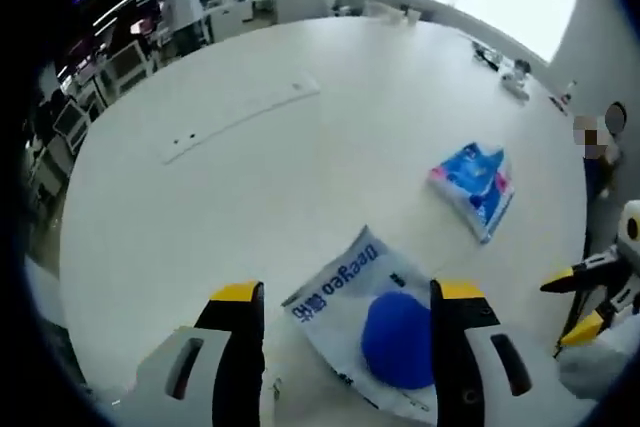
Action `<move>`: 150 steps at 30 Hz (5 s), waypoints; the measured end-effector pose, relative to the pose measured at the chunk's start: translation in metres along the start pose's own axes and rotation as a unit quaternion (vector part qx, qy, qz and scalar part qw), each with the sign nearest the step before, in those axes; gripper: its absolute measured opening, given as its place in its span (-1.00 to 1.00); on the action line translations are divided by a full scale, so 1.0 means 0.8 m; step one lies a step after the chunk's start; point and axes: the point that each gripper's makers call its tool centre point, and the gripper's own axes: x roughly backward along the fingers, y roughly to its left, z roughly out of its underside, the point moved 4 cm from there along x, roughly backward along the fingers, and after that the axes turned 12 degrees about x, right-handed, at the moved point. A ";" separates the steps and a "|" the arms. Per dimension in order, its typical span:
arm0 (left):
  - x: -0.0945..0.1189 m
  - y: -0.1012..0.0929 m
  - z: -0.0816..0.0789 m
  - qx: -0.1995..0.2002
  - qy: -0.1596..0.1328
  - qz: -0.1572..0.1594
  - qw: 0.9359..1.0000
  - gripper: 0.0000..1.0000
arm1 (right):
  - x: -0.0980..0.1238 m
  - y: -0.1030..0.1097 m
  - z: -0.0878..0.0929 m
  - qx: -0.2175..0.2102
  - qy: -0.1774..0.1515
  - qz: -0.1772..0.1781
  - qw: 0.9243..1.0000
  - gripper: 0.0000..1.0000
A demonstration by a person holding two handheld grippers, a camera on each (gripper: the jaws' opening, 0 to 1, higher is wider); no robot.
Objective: Arrange the tabletop items into an orderly group along one side of the table until the central work area is clear of visible clutter.
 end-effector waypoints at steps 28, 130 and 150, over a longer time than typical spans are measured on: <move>-0.041 0.002 0.005 -0.024 0.068 0.037 0.997 0.22 | -0.028 0.019 0.022 -0.050 0.010 -0.049 0.997 0.01; 0.108 -0.047 0.065 0.262 0.037 0.126 0.956 -1.00 | 0.012 0.010 -0.078 -0.030 -0.045 -0.089 0.995 -1.00; 0.114 -0.048 0.070 0.296 0.023 0.143 0.944 -1.00 | -0.010 -0.045 -0.013 -0.010 0.000 0.007 1.000 -0.41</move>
